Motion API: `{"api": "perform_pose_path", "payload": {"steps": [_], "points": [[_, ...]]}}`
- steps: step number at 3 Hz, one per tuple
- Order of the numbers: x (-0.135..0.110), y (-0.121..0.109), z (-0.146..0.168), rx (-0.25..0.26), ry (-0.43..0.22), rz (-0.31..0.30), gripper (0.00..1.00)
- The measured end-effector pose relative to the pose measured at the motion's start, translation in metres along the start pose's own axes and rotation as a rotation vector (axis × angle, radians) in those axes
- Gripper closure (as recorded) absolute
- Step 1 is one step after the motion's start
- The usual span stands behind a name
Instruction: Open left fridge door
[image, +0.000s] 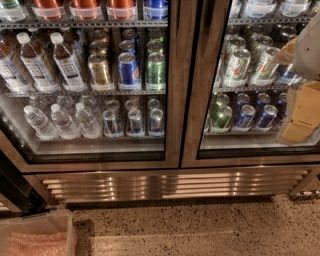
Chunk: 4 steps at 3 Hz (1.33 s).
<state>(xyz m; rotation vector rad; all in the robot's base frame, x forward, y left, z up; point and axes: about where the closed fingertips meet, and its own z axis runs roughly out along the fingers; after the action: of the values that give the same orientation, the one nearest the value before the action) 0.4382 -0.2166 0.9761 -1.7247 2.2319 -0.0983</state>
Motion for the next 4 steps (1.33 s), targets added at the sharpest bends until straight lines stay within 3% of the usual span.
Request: {"api": "perform_pose_path", "payload": {"steps": [2, 3, 4], "points": [[-0.005, -0.001, 0.0, 0.003, -0.038, 0.012, 0.0], [-0.02, -0.013, 0.007, -0.011, -0.158, 0.058, 0.0], [-0.047, -0.019, 0.011, -0.046, -0.269, 0.052, 0.0]]}}
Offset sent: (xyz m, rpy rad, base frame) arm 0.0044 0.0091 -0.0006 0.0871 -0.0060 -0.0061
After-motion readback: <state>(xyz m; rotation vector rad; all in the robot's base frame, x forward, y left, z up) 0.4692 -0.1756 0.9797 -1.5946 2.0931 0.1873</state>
